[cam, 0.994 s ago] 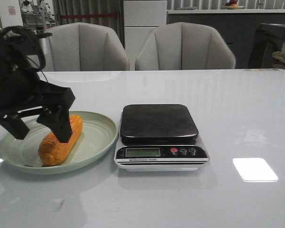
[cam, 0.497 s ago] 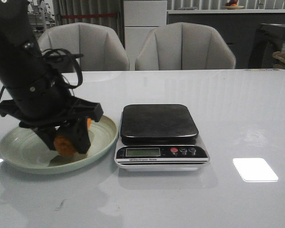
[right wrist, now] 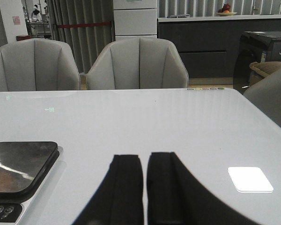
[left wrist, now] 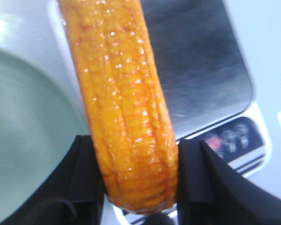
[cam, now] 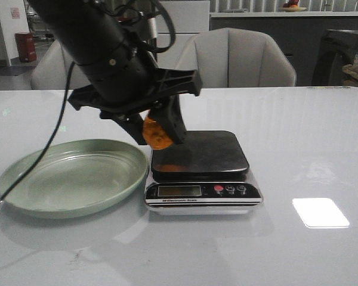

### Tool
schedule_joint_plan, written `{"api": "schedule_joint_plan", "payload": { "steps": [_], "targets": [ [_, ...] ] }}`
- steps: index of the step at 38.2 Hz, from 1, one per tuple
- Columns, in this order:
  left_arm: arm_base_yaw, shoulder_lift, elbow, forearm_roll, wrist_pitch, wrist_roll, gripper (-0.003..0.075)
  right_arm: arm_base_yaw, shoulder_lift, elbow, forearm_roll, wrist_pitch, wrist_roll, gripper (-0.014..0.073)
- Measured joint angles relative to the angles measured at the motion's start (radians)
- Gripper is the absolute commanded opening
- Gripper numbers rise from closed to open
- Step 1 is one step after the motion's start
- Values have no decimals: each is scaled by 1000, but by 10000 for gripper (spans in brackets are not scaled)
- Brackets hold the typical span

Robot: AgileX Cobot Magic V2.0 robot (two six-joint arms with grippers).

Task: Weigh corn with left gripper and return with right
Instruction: 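Lift the corn with the left gripper and lower it onto the scale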

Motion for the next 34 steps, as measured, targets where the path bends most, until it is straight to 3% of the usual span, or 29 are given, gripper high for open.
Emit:
{"api": "schedule_joint_plan", "payload": {
  "steps": [5, 9, 18, 20, 34],
  "targets": [
    [-38, 48, -36, -23, -5, 0, 119, 0, 0, 0, 0, 0, 0, 197],
    [-65, 83, -68, -28, -7, 0, 171, 0, 0, 0, 0, 0, 0, 197],
    [-83, 123, -105, -40, -19, 0, 461, 0, 0, 0, 0, 0, 0, 197],
    [-83, 123, -108, -40, -23, 0, 487, 0, 0, 0, 0, 0, 0, 197],
    [-63, 123, -127, -28, -19, -13, 493, 0, 0, 0, 0, 0, 0, 197]
  ]
}}
